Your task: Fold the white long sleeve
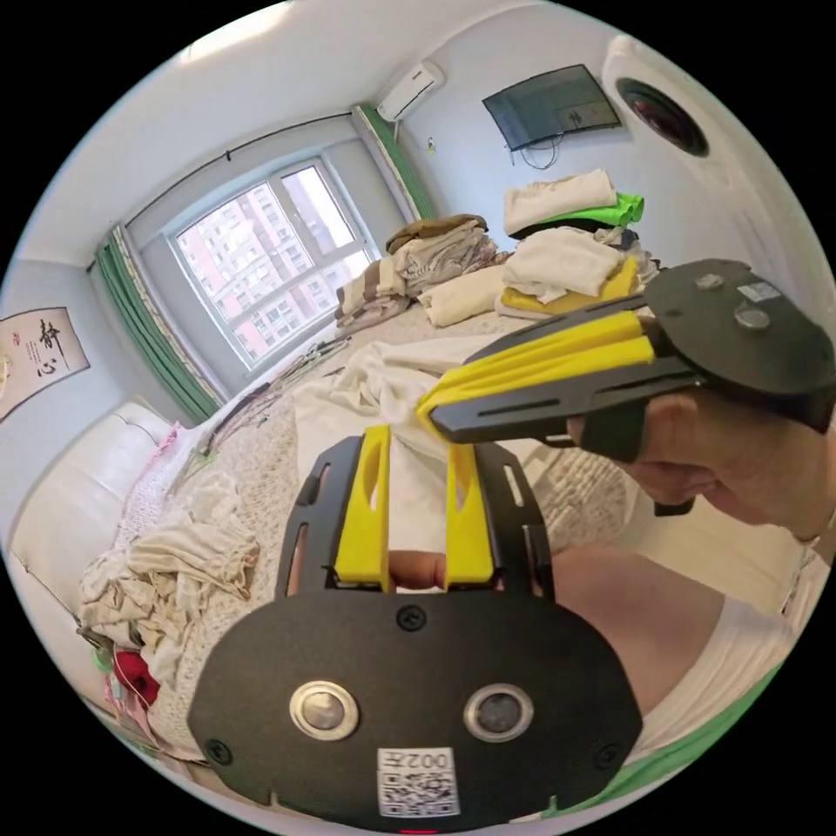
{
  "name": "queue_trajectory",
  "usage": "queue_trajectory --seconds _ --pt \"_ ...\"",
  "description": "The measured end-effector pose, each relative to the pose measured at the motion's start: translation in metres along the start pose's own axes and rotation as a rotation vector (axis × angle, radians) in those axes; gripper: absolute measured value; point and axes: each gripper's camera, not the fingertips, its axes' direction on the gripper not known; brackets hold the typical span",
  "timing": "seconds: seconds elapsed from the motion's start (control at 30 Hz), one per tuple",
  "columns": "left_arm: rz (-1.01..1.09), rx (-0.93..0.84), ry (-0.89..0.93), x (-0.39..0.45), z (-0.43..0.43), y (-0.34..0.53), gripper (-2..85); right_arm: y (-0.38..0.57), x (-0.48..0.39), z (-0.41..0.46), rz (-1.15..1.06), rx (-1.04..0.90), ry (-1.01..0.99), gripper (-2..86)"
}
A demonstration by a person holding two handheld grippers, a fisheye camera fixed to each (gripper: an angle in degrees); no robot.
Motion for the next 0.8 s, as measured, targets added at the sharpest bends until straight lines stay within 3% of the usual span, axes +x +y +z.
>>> queue_trajectory --seconds 0.07,0.3,0.43,0.57,0.7,0.8 --pt "-0.027 0.024 -0.036 0.002 -0.003 -0.008 0.5 -0.009 0.010 -0.004 0.018 -0.007 -0.020 -0.5" --pt "-0.042 0.132 -0.064 -0.009 -0.021 -0.022 -0.9 -0.065 0.069 -0.037 0.094 0.065 -0.105 3.0" --pt "-0.191 0.242 -0.003 -0.048 -0.046 -0.038 -1.0 -0.111 0.116 -0.042 0.141 0.093 -0.089 6.0" --pt "-0.355 0.396 0.044 -0.097 -0.075 -0.050 -1.0 -0.174 0.170 0.016 0.203 -0.076 -0.120 6.6" --pt "-0.384 0.406 0.063 -0.120 -0.072 -0.049 -1.0 -0.244 0.223 0.104 0.316 -0.227 -0.233 7.1" --pt "-0.416 0.395 0.111 -0.132 -0.060 -0.040 -1.0 -0.291 0.245 0.170 0.353 -0.305 -0.213 7.2"
